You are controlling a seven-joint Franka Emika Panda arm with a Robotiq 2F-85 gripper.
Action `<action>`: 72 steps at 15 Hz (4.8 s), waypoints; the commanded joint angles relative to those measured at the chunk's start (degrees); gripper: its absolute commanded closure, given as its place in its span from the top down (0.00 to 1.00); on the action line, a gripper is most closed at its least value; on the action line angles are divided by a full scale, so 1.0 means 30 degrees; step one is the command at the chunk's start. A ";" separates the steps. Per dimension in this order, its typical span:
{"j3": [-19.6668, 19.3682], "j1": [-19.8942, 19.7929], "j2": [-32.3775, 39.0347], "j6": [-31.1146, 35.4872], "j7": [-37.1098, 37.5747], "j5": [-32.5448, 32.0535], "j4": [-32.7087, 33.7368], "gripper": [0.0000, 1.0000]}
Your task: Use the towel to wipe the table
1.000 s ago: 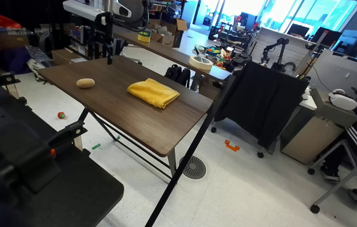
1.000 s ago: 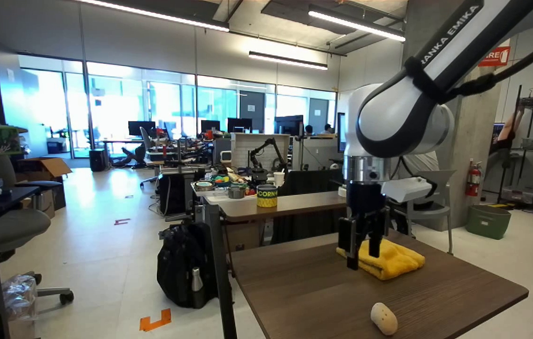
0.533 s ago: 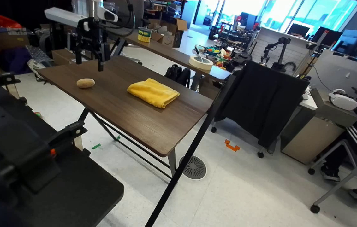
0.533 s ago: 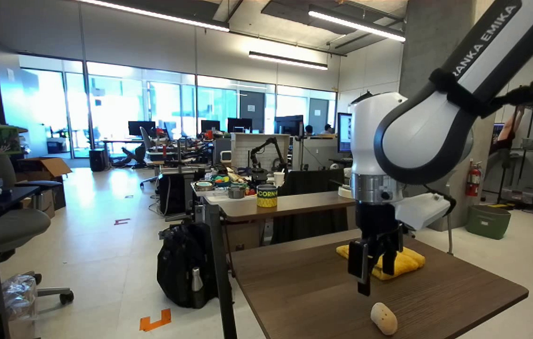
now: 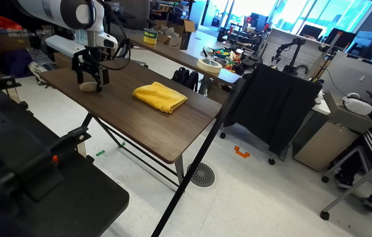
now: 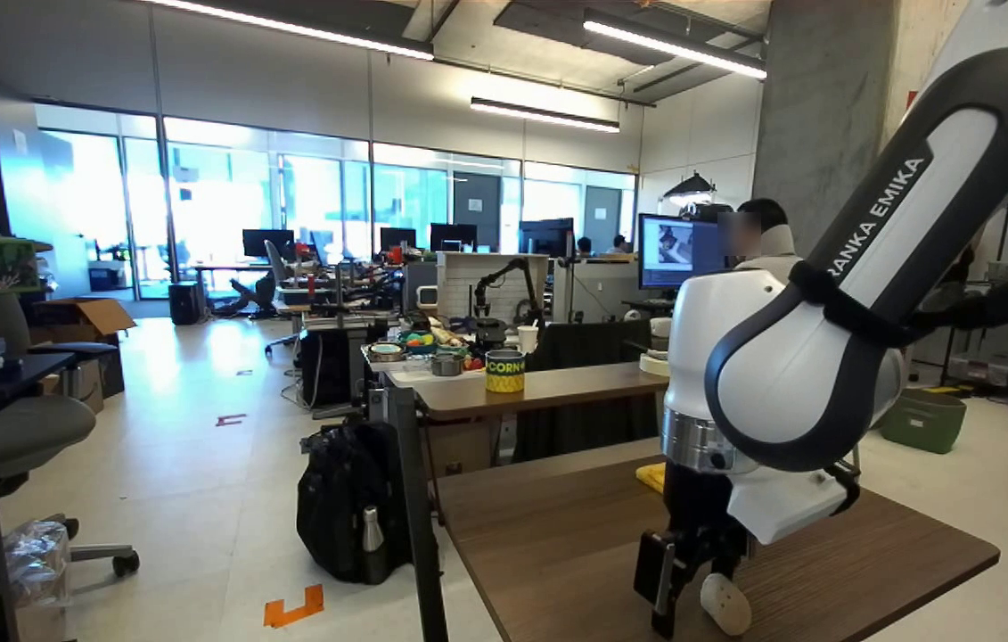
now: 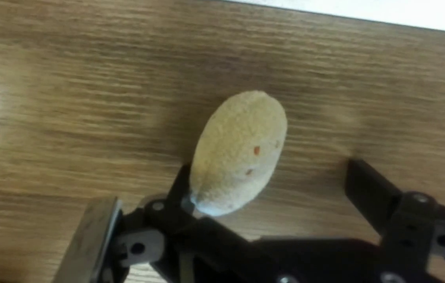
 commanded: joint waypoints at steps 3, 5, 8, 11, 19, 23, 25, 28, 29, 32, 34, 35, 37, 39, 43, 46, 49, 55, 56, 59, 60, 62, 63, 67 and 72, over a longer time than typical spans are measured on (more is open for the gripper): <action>0.0704 -0.0639 0.0301 -0.0464 -0.0696 0.1196 0.0659 0.51; 0.0965 -0.0826 0.0221 -0.0624 -0.0899 0.1512 0.0705 0.35; 0.1314 -0.1123 0.0016 -0.0858 -0.1168 0.1923 0.0778 0.13; 0.1302 -0.1110 -0.0317 -0.1012 -0.1205 0.1881 0.0746 0.00; 0.0498 -0.0462 -0.2736 -0.2149 -0.1413 0.0818 -0.0699 0.62; 0.0389 -0.0557 -0.3283 -0.3685 -0.2018 0.0168 -0.0893 0.91; 0.0468 -0.0661 -0.3115 -0.4552 -0.2502 -0.0037 -0.0684 1.00; 0.0646 -0.0759 -0.2644 -0.5524 -0.3463 -0.0355 -0.0467 1.00; 0.0670 -0.0724 -0.2487 -0.5534 -0.3757 -0.0515 -0.0468 1.00; 0.0773 -0.0706 -0.2140 -0.5061 -0.4500 -0.0841 -0.0540 1.00; 0.0899 -0.0825 -0.1973 -0.4477 -0.4758 -0.0881 -0.0633 0.75; 0.0970 -0.0871 -0.1923 -0.4257 -0.4860 -0.0841 -0.0660 0.74; 0.1068 -0.0921 -0.1802 -0.3785 -0.5079 -0.0790 -0.0654 0.58; 0.1194 -0.1006 -0.1670 -0.3505 -0.5324 -0.0711 -0.0590 0.42; 0.1488 -0.1290 -0.1563 -0.3312 -0.5722 -0.0462 -0.0537 0.12; 0.1931 -0.1692 -0.1470 -0.2613 -0.5696 0.0167 -0.0144 0.00; 0.2825 -0.2231 -0.1505 -0.0649 -0.5328 0.1657 0.0536 0.00; 0.1290 -0.0586 0.1235 -0.1367 -0.0878 0.2951 0.7262 0.03; 0.0699 -0.0172 0.1797 -0.1658 0.0285 0.2847 0.8306 0.03; -0.0677 0.0742 0.3702 -0.3514 0.3245 0.2725 1.1278 0.03; -0.0901 0.0894 0.4369 -0.4161 0.3884 0.2715 1.2236 0.03; -0.1137 0.1037 0.5674 -0.5225 0.4893 0.2757 1.4081 0.03; -0.1185 0.1117 0.6285 -0.5650 0.5422 0.2826 1.4938 0.03; -0.0978 0.0944 0.8302 -0.7284 0.6573 0.2626 1.8511 0.44; -0.1792 0.0845 0.6445 -0.8273 0.6750 0.2109 1.7357 0.80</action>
